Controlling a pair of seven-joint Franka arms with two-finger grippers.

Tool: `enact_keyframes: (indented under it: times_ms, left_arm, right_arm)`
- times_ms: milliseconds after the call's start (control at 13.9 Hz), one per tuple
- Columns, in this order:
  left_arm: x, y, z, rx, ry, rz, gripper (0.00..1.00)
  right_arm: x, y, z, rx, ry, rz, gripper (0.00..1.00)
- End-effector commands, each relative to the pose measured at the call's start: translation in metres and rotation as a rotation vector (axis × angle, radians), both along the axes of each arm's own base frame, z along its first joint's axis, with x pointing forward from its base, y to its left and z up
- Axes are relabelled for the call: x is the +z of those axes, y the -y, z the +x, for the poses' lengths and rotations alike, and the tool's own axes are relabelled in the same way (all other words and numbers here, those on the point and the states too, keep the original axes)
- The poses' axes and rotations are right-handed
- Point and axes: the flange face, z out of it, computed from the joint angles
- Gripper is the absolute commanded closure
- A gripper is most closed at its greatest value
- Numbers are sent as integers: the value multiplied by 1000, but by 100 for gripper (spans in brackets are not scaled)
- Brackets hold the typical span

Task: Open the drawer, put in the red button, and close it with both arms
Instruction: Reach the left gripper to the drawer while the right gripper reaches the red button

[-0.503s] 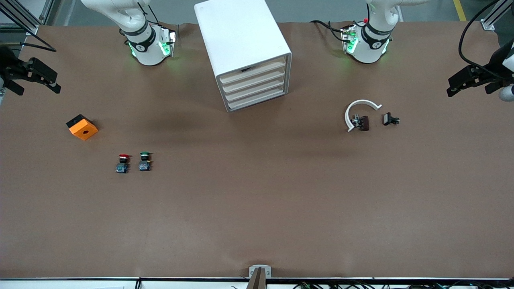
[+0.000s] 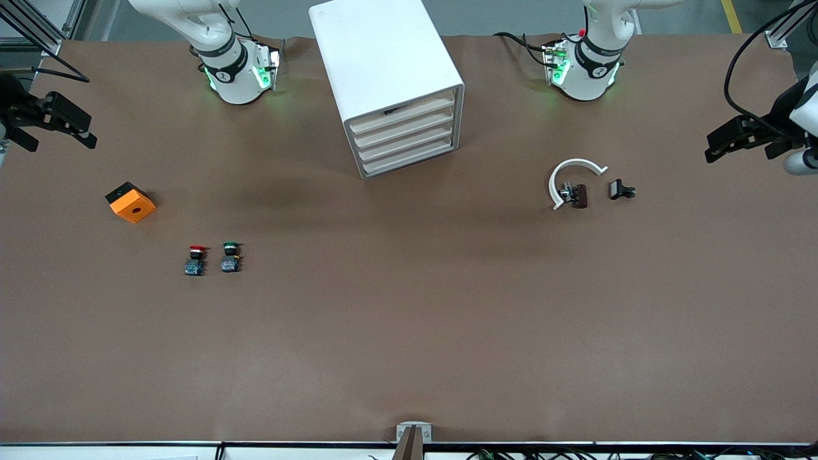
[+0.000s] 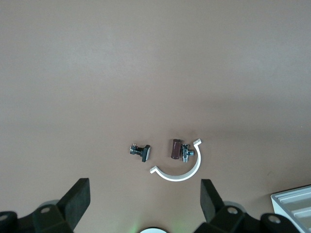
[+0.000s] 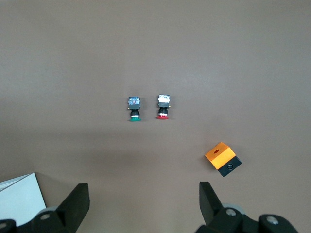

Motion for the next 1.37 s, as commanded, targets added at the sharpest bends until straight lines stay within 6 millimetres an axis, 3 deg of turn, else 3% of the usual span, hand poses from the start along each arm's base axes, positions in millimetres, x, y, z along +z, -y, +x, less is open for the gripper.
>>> enact_keyframes:
  times_ms: [0, 216, 503, 647, 790, 934, 1006, 1150, 1293]
  left_arm:
    - [-31, 23, 23, -43, -62, 8, 0]
    - [-95, 55, 56, -48, -97, -11, 0]
    - [-173, 88, 84, 28, -132, -7, 0]
    - [-208, 105, 88, 185, -195, -25, 0]
    - [-244, 117, 90, 353, -261, -24, 0]
    - [-272, 153, 84, 435, -314, -7, 0]
    - [-285, 179, 76, 481, -339, 14, 0]
    - [-318, 207, 68, 604, -383, 79, 0]
    - [-351, 246, 53, 707, -430, 118, 0]
  right_arm:
    - [5, 2, 3, 6, -4, -6, 0]
    - [-7, 1, 10, 5, -27, -6, 0]
    - [-55, -12, 38, 29, -111, -19, 0]
    - [-80, -4, 52, 17, -152, -18, 0]
    - [-134, -6, 69, 18, -247, -26, 0]
    - [-182, -6, 76, 20, -266, -29, 0]
    - [-205, -5, 75, 19, -248, -29, 0]
    - [-248, -2, 69, 18, -202, -31, 0]
    - [-290, 7, 59, 6, -136, -32, 0]
